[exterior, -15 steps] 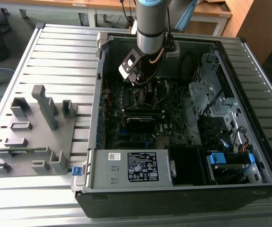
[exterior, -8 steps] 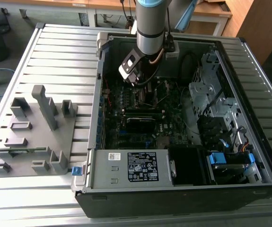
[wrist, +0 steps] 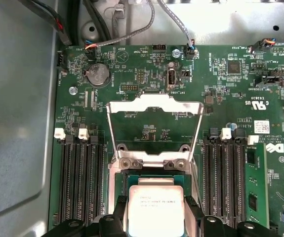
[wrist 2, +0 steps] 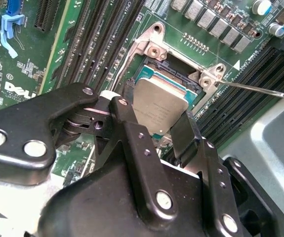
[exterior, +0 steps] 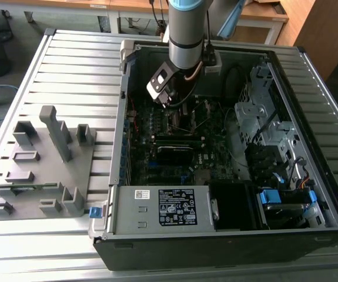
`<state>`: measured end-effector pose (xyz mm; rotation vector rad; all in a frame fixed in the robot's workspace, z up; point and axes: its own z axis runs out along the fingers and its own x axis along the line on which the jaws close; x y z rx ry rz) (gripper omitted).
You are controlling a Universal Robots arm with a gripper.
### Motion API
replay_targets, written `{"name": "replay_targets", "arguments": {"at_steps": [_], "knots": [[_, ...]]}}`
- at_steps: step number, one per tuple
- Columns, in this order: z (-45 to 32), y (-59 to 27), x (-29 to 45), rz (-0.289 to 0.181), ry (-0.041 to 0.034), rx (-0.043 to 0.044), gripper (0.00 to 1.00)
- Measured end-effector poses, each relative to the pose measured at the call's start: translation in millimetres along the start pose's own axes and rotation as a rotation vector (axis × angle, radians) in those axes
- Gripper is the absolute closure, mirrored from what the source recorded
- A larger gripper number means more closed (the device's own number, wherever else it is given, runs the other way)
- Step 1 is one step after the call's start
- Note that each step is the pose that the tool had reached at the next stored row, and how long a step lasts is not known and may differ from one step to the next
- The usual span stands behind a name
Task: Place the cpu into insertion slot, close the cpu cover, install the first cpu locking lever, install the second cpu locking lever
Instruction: 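Place the cpu into insertion slot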
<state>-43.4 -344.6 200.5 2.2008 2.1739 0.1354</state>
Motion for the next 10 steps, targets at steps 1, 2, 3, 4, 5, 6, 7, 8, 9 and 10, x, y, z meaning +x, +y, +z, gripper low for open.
{"name": "replay_targets", "arguments": {"at_steps": [1,2,3,4,5,6,7,8,9,10], "knots": [[0.6,-0.1,-0.1,0.000,-0.0001,0.0000,0.46],[1.3,-0.3,-0.1,0.000,-0.0002,0.0001,0.46],[1.8,-0.5,-0.1,0.000,-0.0002,0.0001,0.46],[2.1,-0.5,-0.2,0.000,-0.0004,0.0002,0.46],[2.1,-0.5,-0.2,0.000,-0.0005,0.0003,0.46],[2.1,-0.5,-0.2,0.000,-0.0005,0.0003,0.46],[2.2,-0.5,-0.2,0.000,-0.0004,0.0002,0.46],[2.3,-0.6,-0.2,0.000,-0.0003,0.0002,0.46],[2.3,-0.6,-0.2,0.000,-0.0003,0.0002,0.46],[2.7,-0.6,-0.1,0.000,0.0001,-0.0001,0.46]]}}
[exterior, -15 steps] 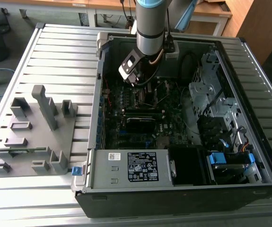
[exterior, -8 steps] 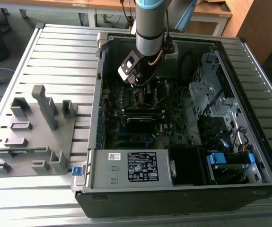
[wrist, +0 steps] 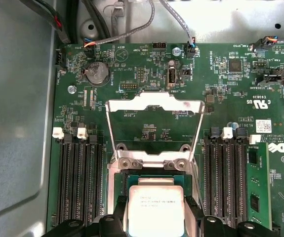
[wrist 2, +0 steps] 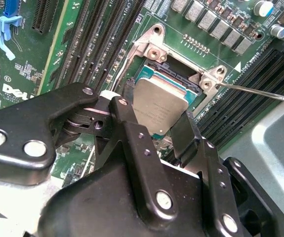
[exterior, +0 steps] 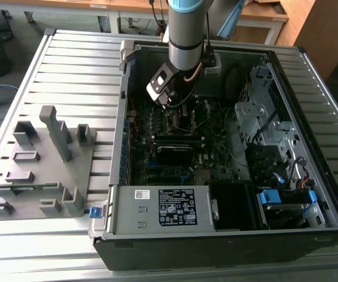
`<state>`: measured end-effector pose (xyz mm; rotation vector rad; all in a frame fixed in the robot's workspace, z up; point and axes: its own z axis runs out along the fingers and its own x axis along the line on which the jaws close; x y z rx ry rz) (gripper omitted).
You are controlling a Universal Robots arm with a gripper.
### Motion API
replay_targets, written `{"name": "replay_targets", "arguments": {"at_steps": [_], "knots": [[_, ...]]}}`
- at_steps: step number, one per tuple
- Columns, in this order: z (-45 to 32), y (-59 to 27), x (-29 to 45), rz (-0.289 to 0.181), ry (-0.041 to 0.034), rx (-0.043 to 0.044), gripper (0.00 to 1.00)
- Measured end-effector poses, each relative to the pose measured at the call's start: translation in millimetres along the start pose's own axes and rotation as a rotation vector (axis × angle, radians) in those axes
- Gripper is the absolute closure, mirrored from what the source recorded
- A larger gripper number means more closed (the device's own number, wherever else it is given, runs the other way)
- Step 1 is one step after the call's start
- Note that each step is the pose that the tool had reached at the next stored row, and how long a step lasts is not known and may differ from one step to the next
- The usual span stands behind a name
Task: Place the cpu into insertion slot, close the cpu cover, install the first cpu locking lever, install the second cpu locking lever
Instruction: 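Place the cpu into insertion slot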
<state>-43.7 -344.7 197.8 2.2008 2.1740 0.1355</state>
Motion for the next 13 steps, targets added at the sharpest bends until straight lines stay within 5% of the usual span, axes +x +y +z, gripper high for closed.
{"name": "replay_targets", "arguments": {"at_steps": [13], "knots": [[1.1,-0.2,1.8,0.007,-0.0011,0.0000,0.46]]}}
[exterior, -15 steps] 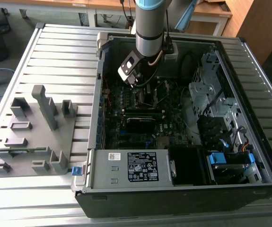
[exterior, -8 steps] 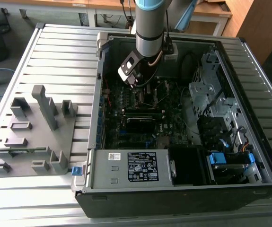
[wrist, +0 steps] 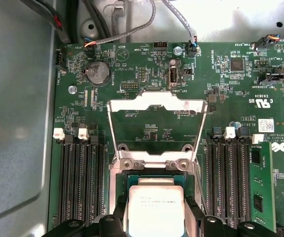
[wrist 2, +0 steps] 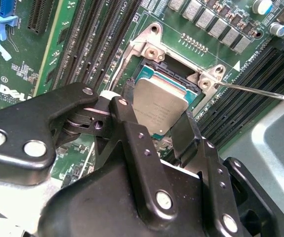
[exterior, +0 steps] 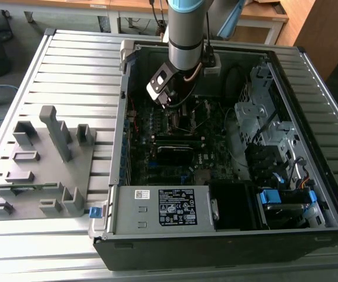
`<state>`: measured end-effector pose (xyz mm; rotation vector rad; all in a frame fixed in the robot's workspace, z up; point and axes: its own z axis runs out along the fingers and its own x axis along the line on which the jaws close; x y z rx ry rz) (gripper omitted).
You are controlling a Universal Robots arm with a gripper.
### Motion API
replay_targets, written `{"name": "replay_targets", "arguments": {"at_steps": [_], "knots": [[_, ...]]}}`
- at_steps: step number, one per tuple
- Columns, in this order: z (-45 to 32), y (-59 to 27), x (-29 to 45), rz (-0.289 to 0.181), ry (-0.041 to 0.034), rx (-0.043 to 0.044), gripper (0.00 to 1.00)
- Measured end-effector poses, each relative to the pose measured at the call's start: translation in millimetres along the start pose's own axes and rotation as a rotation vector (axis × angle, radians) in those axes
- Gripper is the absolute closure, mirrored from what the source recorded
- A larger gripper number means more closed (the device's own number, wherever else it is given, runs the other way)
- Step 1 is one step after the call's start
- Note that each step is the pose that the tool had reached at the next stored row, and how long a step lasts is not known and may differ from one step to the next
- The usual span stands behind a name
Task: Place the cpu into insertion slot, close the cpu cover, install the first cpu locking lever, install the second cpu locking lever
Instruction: 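Place the cpu into insertion slot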
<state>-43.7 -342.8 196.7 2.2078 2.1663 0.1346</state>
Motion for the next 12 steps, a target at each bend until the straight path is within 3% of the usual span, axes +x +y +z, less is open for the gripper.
{"name": "replay_targets", "arguments": {"at_steps": [12], "knots": [[1.8,-0.4,0.3,0.000,-0.0001,-0.0001,0.46]]}}
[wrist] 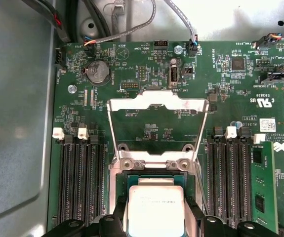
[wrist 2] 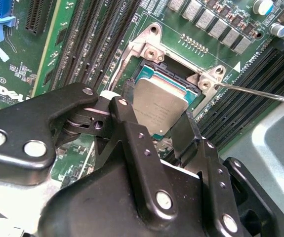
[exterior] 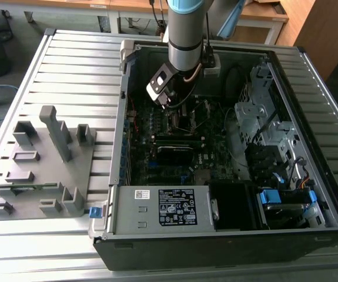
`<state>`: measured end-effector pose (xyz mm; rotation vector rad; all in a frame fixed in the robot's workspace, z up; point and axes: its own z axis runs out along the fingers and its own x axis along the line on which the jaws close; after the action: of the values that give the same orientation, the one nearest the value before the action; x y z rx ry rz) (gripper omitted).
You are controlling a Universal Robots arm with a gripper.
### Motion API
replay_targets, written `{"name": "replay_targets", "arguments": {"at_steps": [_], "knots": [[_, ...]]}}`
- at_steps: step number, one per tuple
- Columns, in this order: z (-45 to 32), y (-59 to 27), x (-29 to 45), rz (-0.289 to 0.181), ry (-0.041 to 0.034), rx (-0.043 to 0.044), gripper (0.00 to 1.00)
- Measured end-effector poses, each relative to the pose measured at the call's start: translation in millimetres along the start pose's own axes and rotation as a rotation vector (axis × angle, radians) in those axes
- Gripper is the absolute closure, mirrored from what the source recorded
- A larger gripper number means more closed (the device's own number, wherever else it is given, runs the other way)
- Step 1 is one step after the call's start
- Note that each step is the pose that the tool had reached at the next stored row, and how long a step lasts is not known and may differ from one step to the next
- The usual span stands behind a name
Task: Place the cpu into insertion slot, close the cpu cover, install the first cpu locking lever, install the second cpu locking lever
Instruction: 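Place the cpu into insertion slot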
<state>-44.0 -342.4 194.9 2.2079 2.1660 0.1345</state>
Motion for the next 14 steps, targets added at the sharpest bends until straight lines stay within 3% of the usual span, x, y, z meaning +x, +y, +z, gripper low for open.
{"name": "replay_targets", "arguments": {"at_steps": [14], "knots": [[1.7,-1.5,1.0,0.000,-0.0007,0.0003,0.46]]}}
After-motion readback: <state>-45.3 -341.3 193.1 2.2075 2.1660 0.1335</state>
